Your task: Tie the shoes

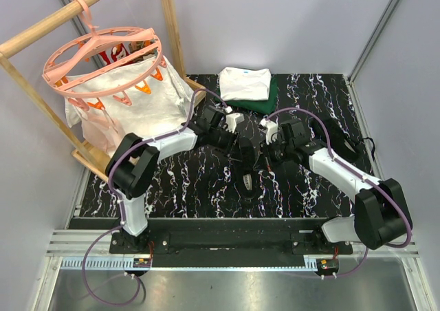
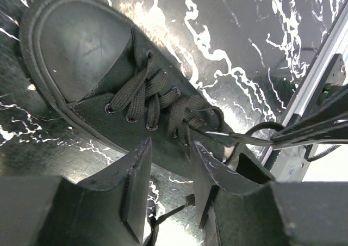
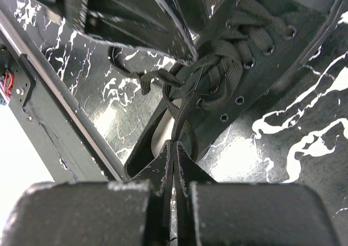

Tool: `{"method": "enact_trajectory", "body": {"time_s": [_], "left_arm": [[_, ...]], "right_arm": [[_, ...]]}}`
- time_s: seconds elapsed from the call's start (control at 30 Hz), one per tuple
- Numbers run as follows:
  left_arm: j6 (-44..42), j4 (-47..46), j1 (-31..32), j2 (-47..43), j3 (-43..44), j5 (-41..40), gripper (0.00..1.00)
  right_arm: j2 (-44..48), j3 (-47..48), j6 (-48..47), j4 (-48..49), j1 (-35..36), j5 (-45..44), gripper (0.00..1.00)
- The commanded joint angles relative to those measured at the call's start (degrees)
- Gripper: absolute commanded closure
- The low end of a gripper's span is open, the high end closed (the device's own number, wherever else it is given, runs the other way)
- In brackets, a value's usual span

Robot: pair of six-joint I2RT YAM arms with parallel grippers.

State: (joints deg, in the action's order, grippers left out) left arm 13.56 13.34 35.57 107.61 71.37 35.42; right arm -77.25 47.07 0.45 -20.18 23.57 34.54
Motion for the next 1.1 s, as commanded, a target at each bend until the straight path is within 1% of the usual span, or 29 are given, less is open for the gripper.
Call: {"method": "enact_trajectory", "body": {"time_s": [0.0, 0.1, 0.2, 0.23, 0.3, 0.33, 0.37, 0.47, 0.53, 0.57, 0.67, 0.77, 0.87, 0.9, 1.0, 1.07], "left_arm": [[-0.11, -1.57, 0.20, 0.93, 3.24, 2.02, 0.64], [0.32, -1.57, 0.20, 1.81, 3.95, 2.81, 0.66], [1.29, -2.09, 0.20, 2.34, 4.39, 4.39, 0.74], [1.38, -2.01, 0.20, 2.34, 4.56, 4.83, 0.81], [1.38, -2.36, 0.20, 1.90, 4.48, 5.54, 0.91], [1.21, -2.27, 0.11, 1.64, 4.48, 5.71, 0.99], [1.03, -2.27, 0.20, 1.03, 4.39, 5.45, 1.00], [0.59, -1.75, 0.02, 0.41, 4.04, 5.10, 0.99], [0.33, -1.22, 0.02, 0.41, 3.69, 4.05, 0.91], [0.24, -1.13, -0.06, 0.40, 3.51, 3.70, 0.85], [-0.47, -0.25, -0.06, 0.84, 3.60, 1.76, 0.76], [-0.82, 0.54, 0.11, 1.72, 4.03, 1.58, 0.72], [-0.73, 1.07, 0.11, 2.34, 4.39, 2.63, 0.74], [-0.56, 0.98, 0.11, 2.43, 4.47, 3.07, 0.79], [-0.29, 0.72, 0.11, 2.34, 4.65, 5.01, 0.86], [-0.29, 0.63, 0.11, 1.99, 4.65, 5.45, 0.95]], "right_arm": [[-0.53, 3.03, -0.18, 2.26, -0.28, -0.62, 1.00], [-0.97, 3.55, -0.18, 2.43, -0.28, -0.62, 1.00], [-1.32, 3.73, -0.18, 2.34, -0.19, -0.79, 1.00], [-1.32, 3.73, -0.18, 2.34, -0.19, -0.79, 1.00], [-1.50, 3.73, -0.18, 2.34, -0.28, -0.62, 1.00], [-1.67, 3.82, -0.10, 2.26, -0.28, -0.45, 1.00], [-1.85, 3.82, -0.18, 2.34, -0.28, -0.36, 1.00], [-2.20, 4.00, -0.18, 2.34, -0.28, -0.27, 1.00], [-2.02, 3.91, -1.77, 2.26, -0.28, -0.18, 1.00], [-2.02, 3.91, -1.77, 2.26, -0.28, -0.18, 1.00], [-1.50, 3.73, -1.68, 2.26, -0.19, -0.09, 1.00], [-1.23, 3.38, -1.68, 2.26, -0.19, -0.18, 1.00], [-1.32, 3.29, -1.68, 2.34, -0.28, 0.00, 1.00], [-1.41, 3.21, -1.77, 2.43, -0.28, 0.00, 1.00], [-1.67, 3.29, -2.03, 2.26, -0.19, 0.08, 1.00], [-1.76, 3.38, -2.29, 2.26, -0.19, 0.00, 1.00]]}}
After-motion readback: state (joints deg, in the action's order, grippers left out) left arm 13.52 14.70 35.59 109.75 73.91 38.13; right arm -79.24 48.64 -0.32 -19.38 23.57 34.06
